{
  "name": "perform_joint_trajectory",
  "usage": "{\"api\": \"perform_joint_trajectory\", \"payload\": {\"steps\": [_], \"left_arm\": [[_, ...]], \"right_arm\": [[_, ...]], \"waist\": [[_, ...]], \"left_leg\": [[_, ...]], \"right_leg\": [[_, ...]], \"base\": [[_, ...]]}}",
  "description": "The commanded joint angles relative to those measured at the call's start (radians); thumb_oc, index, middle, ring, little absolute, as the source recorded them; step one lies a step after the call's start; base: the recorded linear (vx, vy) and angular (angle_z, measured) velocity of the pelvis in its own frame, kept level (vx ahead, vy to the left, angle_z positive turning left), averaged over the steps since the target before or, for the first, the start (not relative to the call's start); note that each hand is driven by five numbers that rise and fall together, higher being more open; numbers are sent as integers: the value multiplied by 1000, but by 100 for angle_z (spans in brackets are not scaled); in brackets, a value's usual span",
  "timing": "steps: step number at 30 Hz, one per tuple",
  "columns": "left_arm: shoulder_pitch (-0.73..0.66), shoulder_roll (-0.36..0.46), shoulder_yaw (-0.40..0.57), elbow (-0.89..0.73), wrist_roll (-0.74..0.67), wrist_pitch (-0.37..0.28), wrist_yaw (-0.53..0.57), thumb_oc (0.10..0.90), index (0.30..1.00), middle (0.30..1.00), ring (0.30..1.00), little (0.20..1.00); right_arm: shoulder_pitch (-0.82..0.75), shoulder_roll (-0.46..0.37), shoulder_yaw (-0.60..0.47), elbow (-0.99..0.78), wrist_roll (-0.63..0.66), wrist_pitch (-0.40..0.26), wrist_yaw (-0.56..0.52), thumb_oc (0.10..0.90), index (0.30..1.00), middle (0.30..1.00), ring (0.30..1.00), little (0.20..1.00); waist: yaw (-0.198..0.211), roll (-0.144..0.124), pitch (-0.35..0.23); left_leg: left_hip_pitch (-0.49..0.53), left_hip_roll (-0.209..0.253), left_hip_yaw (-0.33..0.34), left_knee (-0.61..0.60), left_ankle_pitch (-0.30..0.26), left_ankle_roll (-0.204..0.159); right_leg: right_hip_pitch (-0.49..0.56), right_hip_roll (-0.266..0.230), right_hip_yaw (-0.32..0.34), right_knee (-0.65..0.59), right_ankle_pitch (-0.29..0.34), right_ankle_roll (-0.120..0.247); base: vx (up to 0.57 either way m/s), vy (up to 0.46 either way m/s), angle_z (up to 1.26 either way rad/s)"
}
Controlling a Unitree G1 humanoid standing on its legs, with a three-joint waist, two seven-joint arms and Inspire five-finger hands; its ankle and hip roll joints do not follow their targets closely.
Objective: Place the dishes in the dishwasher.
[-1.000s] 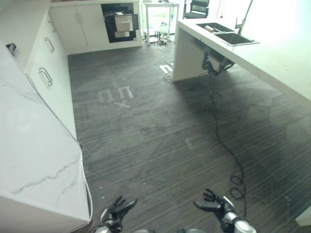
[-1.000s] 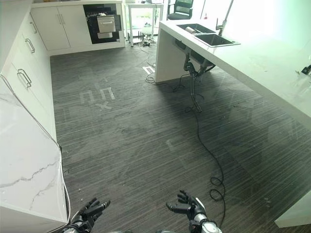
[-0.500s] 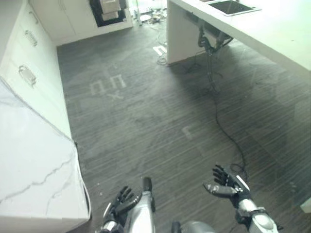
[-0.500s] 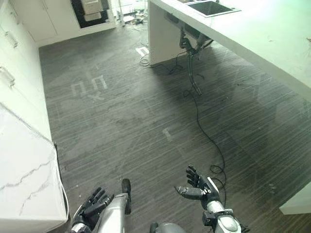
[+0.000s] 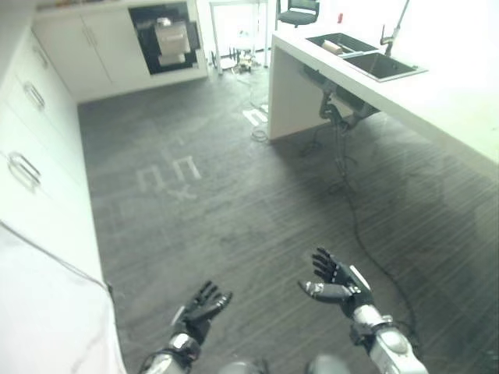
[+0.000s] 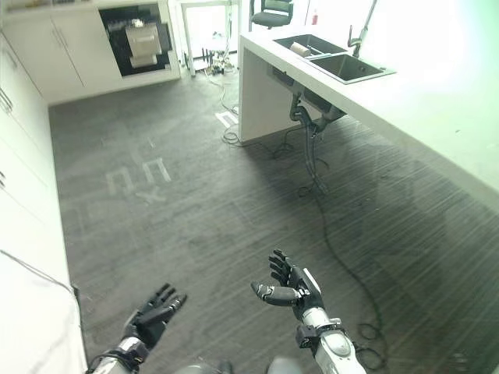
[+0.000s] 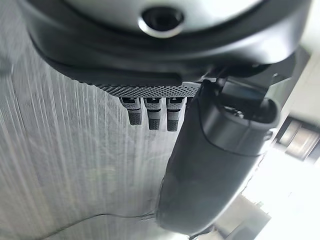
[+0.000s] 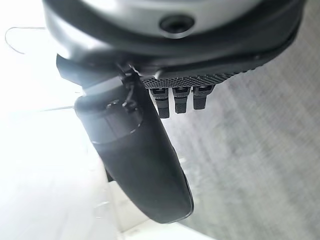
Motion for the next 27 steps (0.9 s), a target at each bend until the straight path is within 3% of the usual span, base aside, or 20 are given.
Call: {"api": "perform_joint_trajectory", "payload": {"steps": [1, 2, 3, 7, 10, 12, 13, 14, 15, 16, 17, 18, 20, 21, 22, 24, 26, 27], "left_arm": [[-19, 70, 41, -135, -50, -59, -34, 800, 900, 900, 900, 900], [-19, 75, 37, -146, -36, -67, -39, 800, 900, 900, 900, 900], [-19, 83, 23, -162, -12, -96, -36, 800, 900, 900, 900, 900], [-5, 95, 14, -183, 26, -156, -45, 800, 900, 900, 900, 900], [9, 89, 35, -213, 21, -152, -29, 800, 900, 900, 900, 900], [8, 83, 41, -237, 25, -159, -21, 800, 900, 900, 900, 900], [8, 80, 41, -253, 35, -172, -17, 800, 900, 900, 900, 900], [8, 74, 43, -271, 89, -219, -13, 800, 900, 900, 900, 900], [7, 74, 42, -272, 97, -228, -13, 800, 900, 900, 900, 900], [13, 76, 42, -288, 115, -244, -13, 800, 900, 900, 900, 900], [14, 80, 47, -298, 145, -254, -22, 800, 900, 900, 900, 900], [14, 88, 54, -307, 160, -256, -26, 800, 900, 900, 900, 900], [24, 99, 72, -323, 174, -260, -30, 800, 900, 900, 900, 900], [40, 109, 86, -332, 183, -276, -20, 800, 900, 900, 900, 900], [48, 108, 92, -337, 187, -285, -15, 800, 900, 900, 900, 900], [68, 104, 106, -348, 193, -301, -18, 800, 900, 900, 900, 900], [73, 93, 129, -355, 196, -318, -40, 800, 900, 900, 900, 900], [65, 105, 141, -377, 207, -319, -38, 800, 900, 900, 900, 900]], "right_arm": [[6, -42, -65, -86, 57, -89, 3, 800, 900, 900, 900, 900], [32, -53, -75, -89, 70, -109, 15, 800, 900, 900, 900, 900], [47, -61, -85, -91, 80, -128, 22, 800, 900, 900, 900, 900], [40, -79, -90, -101, 76, -146, -10, 800, 900, 900, 900, 900], [28, -101, -104, -135, 31, -134, -61, 800, 900, 900, 900, 900], [20, -121, -120, -160, 14, -132, -66, 800, 900, 900, 900, 900], [18, -131, -132, -178, 15, -128, -69, 800, 900, 900, 900, 900], [15, -155, -162, -209, 48, -136, -57, 800, 900, 900, 900, 900], [15, -157, -166, -212, 51, -140, -54, 800, 900, 900, 900, 900], [15, -169, -179, -220, 55, -149, -35, 800, 900, 900, 900, 900], [14, -174, -185, -221, 53, -158, -29, 800, 900, 900, 900, 900], [6, -178, -183, -225, 53, -155, -35, 800, 900, 900, 900, 900], [-9, -178, -181, -231, 66, -145, -38, 800, 900, 900, 900, 900], [-24, -167, -175, -235, 59, -137, -33, 800, 900, 900, 900, 900], [-25, -166, -174, -242, 58, -134, -28, 800, 900, 900, 900, 900], [-16, -162, -179, -258, 50, -138, -23, 800, 900, 900, 900, 900], [-9, -162, -186, -273, 41, -151, -25, 800, 900, 900, 900, 900], [-18, -167, -195, -292, 50, -140, -31, 800, 900, 900, 900, 900]], "waist": [[-10, -114, -10], [-33, -146, 0], [-55, -148, 3], [-55, -158, -20], [-52, -160, -58], [-52, -146, -72], [-50, -137, -75], [-30, -168, -67], [-27, -172, -62], [-6, -198, -38], [12, -205, -16], [24, -203, -8], [43, -186, 1], [59, -136, 6], [65, -113, 6], [79, -100, 1], [99, -93, -4], [100, -93, -10]], "left_leg": [[-59, 20, -48, 68, -23, -121], [-19, -13, -60, 68, -53, -125], [20, -23, -83, 68, -82, -129], [69, -51, -113, 68, -134, -117], [125, -35, -99, 68, -167, -128], [161, 5, -73, 68, -90, -159], [185, 28, -56, 68, 7, -183], [188, 43, -10, 182, 261, -243], [157, 46, -9, 224, 274, -248], [-18, 32, -14, 496, 285, -245], [-139, 53, -8, 572, 273, -229], [-188, 55, -5, 527, 263, -214], [-186, 80, 28, 333, 258, -207], [-213, 135, 42, 68, 218, -213], [-278, 150, -2, 68, 156, -218], [-350, 138, -80, 68, 142, -235], [-374, 137, -94, 68, 148, -243], [-352, 147, -83, 68, 146, -239]], "right_leg": [[237, 26, -48, -533, 165, 88], [129, -13, -34, -533, 144, 109], [32, -29, -12, -533, 132, 118], [56, -19, 6, -533, 134, 107], [109, 0, 6, -533, 128, 81], [142, 23, -13, -533, 95, 52], [158, 38, -14, -533, 74, 35], [224, 36, 17, -533, 20, -5], [232, 37, 23, -533, 14, -11], [274, 32, 52, -533, -5, -33], [307, 36, 66, -533, -19, -42], [320, 49, 80, -533, -29, -42], [347, 85, 113, -533, -62, -34], [377, 151, 159, -533, -101, -10], [385, 176, 180, -533, -109, -1], [406, 197, 212, -533, -122, 0], [459, 198, 234, -533, -166, 3], [477, 168, 227, -533, -177, 21]], "base": [[513, -247, 61], [699, -313, 108], [619, -265, 126], [488, -206, 53], [405, -193, -12], [369, -172, -7], [554, -313, -10], [504, -301, -39], [509, -354, -78], [274, -203, -76], [343, -186, -81], [371, -64, -63], [522, 113, -80], [675, 301, -95], [693, 339, -87], [418, 168, -71], [475, 220, -84], [571, 310, -92]]}}
